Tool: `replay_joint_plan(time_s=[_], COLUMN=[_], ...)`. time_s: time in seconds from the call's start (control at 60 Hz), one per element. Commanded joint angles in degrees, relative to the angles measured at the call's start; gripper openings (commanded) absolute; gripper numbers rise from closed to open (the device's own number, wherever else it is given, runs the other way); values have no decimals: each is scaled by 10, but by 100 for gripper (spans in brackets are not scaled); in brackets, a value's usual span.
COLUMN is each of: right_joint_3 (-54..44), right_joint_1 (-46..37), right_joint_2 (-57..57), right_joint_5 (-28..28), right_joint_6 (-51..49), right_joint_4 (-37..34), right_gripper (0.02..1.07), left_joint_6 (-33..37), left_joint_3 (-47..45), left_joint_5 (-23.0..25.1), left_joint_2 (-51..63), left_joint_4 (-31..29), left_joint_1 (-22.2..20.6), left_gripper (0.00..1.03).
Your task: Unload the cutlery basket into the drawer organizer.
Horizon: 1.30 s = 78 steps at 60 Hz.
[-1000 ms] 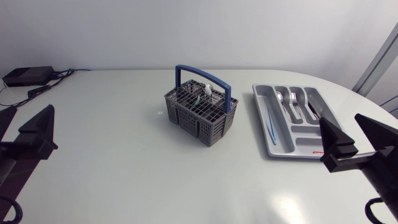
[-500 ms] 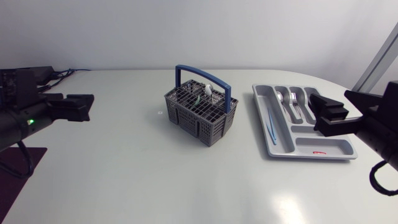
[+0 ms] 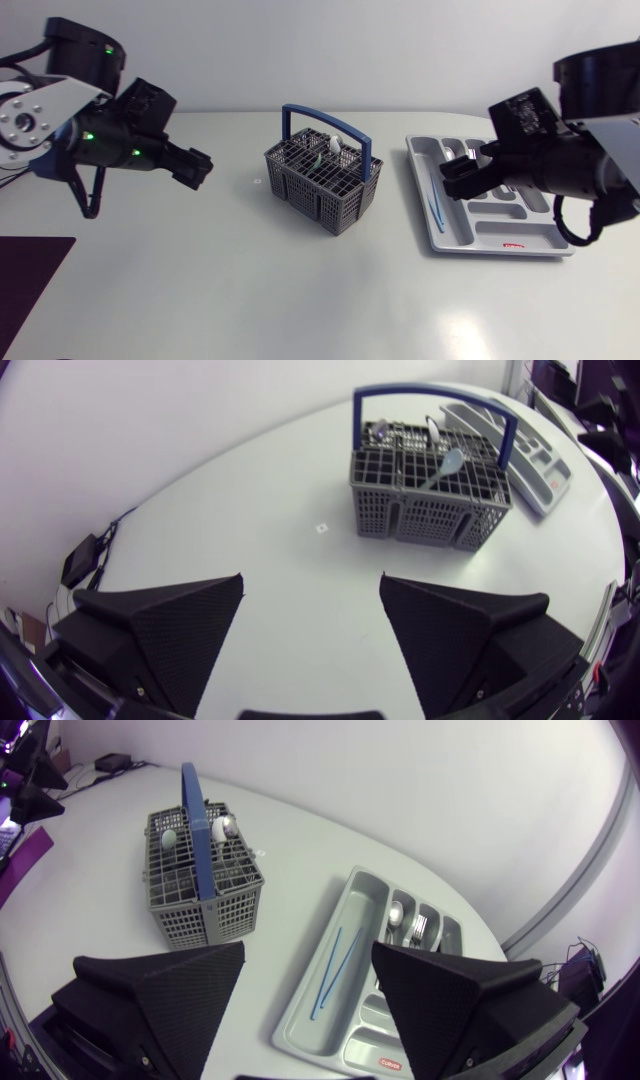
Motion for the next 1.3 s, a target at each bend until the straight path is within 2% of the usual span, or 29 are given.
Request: replay_joint_plan(time_s=[0.0,0.05,0.083,0.117,0.167,0.217,0.333,0.45,0.533,0.617,0.717,0.917,0.95,1.017,1.05,1.15,1.2,1.283], right_joint_3=[43,58,69,73,65,77,163,228,265,300,331,322,315,297,285,256,242,225], right_joint_1=[7,2,0,-2,-31,-58,-115,-127,-126,-122,-111,-104,-106,-108,-108,-106,-102,-94], right_joint_2=[59,80,93,100,113,144,260,352,399,444,484,477,471,459,453,438,426,403], right_joint_5=[-1,0,-1,-11,-72,-111,-194,-211,-215,-248,-249,-260,-260,-260,-260,-253,-244,-240], right_joint_6=[-40,-39,-39,-42,-68,-60,17,28,28,34,34,30,30,27,23,16,15,16], right_joint_4=[-22,-15,-5,4,56,90,65,56,48,38,27,20,20,24,27,32,36,39], right_gripper=[84,70,55,48,41,22,8,7,7,7,8,8,8,9,13,29,39,53], left_joint_6=[43,43,46,51,51,51,53,60,63,64,64,58,49,21,4,-34,-47,-73], left_joint_3=[33,41,48,54,67,83,108,123,137,151,158,145,145,145,143,155,159,164], left_joint_5=[12,33,68,92,115,133,169,177,182,198,214,257,257,257,257,251,227,164], left_joint_2=[49,68,82,91,106,125,165,212,242,267,279,229,221,194,180,159,153,152], left_joint_4=[-22,-21,-22,-22,-22,-26,-35,-32,-33,-33,-31,-34,-34,-36,-36,-66,-73,-71], left_joint_1=[-21,-28,-29,-28,-27,-26,-20,-14,-9,-1,2,1,-2,-16,-24,-59,-83,-131], left_gripper=[93,88,83,80,74,63,47,34,32,32,32,33,35,48,59,71,78,78])
